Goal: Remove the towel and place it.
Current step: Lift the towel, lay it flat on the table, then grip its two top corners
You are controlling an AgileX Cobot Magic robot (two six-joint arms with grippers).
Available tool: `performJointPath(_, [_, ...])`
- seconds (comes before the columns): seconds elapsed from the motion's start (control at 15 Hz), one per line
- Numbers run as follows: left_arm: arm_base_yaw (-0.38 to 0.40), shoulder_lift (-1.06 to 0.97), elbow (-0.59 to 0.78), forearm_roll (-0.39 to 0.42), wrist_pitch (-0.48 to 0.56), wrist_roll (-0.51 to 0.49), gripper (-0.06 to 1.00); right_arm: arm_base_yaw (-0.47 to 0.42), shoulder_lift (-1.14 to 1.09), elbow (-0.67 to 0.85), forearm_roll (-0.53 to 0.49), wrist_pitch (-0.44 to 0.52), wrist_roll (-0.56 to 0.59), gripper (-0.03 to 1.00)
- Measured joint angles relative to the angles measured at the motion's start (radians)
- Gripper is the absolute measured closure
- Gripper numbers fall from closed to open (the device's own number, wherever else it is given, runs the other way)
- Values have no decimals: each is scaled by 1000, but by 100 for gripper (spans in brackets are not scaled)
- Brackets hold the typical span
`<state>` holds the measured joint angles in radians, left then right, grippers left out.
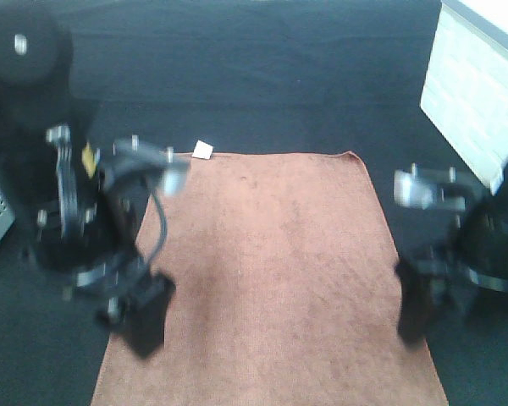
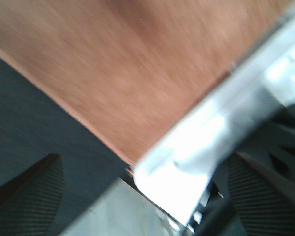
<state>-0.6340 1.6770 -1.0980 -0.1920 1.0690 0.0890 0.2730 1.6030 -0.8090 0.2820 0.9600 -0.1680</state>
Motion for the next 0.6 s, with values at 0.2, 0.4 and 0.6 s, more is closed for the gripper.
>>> performJointPath(0.2, [160, 59, -127, 57, 25, 0, 10, -17, -1, -235, -58, 39, 54, 23])
performJointPath(0.4, [316, 62, -166, 70, 29, 0, 10, -170, -1, -442, -39, 56, 64, 23])
performJointPath(0.6, [396, 62, -167, 77, 30, 4, 10, -240, -1, -549, -47, 63, 76, 23])
